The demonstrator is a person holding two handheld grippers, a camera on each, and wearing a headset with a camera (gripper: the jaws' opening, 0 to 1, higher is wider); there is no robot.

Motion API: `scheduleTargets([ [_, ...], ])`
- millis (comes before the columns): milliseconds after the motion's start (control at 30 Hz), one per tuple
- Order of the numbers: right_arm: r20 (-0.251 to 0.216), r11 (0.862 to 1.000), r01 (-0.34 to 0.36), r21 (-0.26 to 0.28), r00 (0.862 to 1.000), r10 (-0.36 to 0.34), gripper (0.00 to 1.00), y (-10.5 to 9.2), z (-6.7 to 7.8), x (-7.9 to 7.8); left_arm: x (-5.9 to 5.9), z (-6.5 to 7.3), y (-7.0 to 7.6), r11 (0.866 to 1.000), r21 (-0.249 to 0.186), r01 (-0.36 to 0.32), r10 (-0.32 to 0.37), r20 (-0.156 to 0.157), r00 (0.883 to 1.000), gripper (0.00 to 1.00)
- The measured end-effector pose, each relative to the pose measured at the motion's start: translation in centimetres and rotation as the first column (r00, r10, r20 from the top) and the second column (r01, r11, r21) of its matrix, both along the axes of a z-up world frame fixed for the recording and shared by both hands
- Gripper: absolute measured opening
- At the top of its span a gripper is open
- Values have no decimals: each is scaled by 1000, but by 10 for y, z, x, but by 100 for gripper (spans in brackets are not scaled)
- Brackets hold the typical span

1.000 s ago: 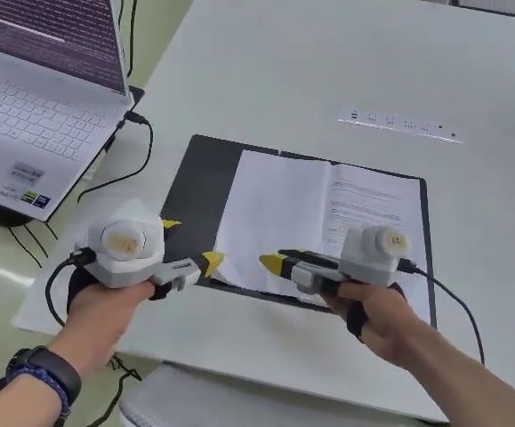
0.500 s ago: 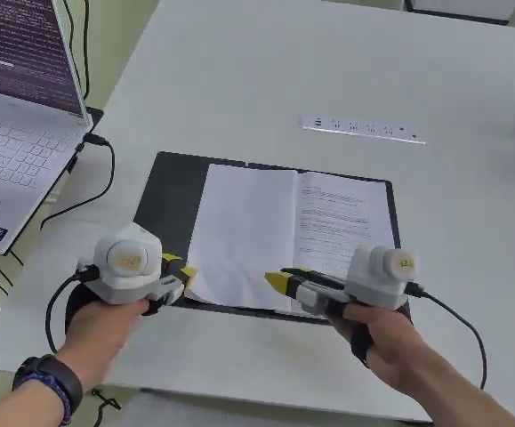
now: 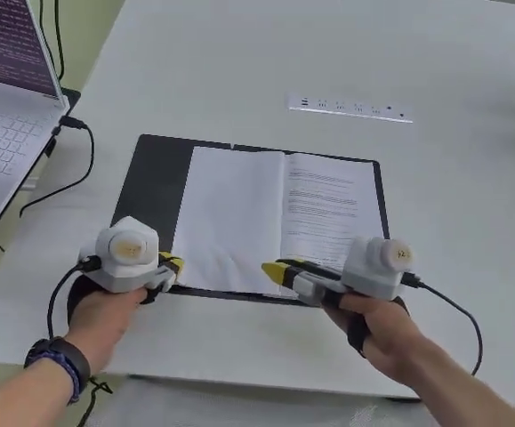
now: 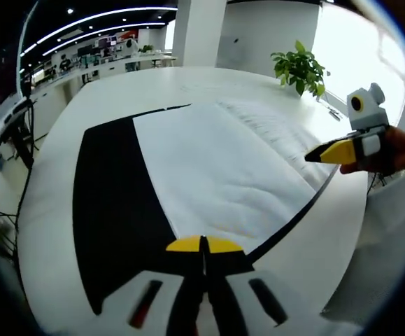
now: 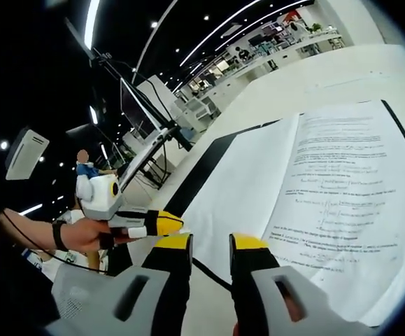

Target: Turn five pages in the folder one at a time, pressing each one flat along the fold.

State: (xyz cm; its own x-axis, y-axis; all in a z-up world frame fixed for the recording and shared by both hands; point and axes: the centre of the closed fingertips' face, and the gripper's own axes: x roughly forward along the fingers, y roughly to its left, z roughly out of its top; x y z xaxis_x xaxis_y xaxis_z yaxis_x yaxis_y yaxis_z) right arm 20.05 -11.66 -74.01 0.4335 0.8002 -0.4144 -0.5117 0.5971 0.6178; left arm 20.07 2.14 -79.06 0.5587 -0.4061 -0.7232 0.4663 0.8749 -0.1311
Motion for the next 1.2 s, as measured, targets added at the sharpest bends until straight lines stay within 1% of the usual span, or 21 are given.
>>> scheduleTargets([
  [33,0,1000,4,9,1000,-4,17,-1,1,1,2,3,-1,1000,-20,-17,18,27,999,0],
  [67,-2,1000,5,13,1000,-5,17,-1,2,1,5,0,-2,999,-39,-30,31,21,999,0],
  [100,-1,1000,5,13,1000,-5,16,-2,2,2,6,1,-2,999,-41,-22,23,25,999,0],
  [133,3,1000,3,10,1000,-3,16,-2,2,2,4,3,-2,999,-34,-12,13,31,999,0],
  [233,1,1000,0,4,1000,0,15,-4,0,6,4,3,-3,1000,-17,0,1,38,999,0],
  [367,2,1000,8,7,1000,-8,13,-5,0,12,5,3,-2,999,-31,-14,15,29,999,0],
  [467,3,1000,11,11,1000,-11,10,-5,-2,19,5,4,-2,1000,-26,-12,13,30,999,0],
  [533,2,1000,8,10,1000,-8,10,-5,-3,26,5,4,-1,1000,-25,-10,11,30,999,0],
  [633,16,1000,3,11,1000,-3,7,-4,-1,39,4,5,-1,999,-30,-13,14,27,1000,0],
  [667,19,1000,2,13,1000,-2,6,-4,0,41,4,5,-1,1000,-28,-13,14,26,1000,0],
  [733,34,1000,1,15,999,-1,5,-5,1,53,4,6,-1,1000,-17,-6,6,27,1000,0],
  [800,44,1000,9,10,999,-9,3,-8,1,64,5,5,2,1000,-14,-8,9,22,1000,0],
  [833,45,1000,16,11,999,-17,2,-9,0,71,4,5,2,1000,-19,-14,14,19,1000,0],
  [933,45,999,48,14,998,-49,0,-13,-3,85,4,6,3,998,-42,-39,39,9,999,0],
  [967,29,997,77,30,997,-77,0,-15,-3,93,4,6,3,998,-49,-44,45,8,999,0],
  [1000,26,996,82,38,996,-83,0,-15,-4,98,4,6,3,997,-55,-48,49,7,999,0],
  [1067,21,995,92,36,996,-92,0,-17,-9,106,4,7,2,997,-58,-50,51,6,999,0],
  [1100,18,995,94,36,995,-95,0,-17,-10,109,4,7,2,997,-57,-50,50,4,999,0],
  [1133,17,995,97,37,995,-97,0,-15,-9,106,4,7,2,997,-57,-50,51,2,999,0],
  [1200,12,993,110,42,994,-111,0,-13,-8,107,4,7,2,996,-62,-59,59,-6,998,0],
])
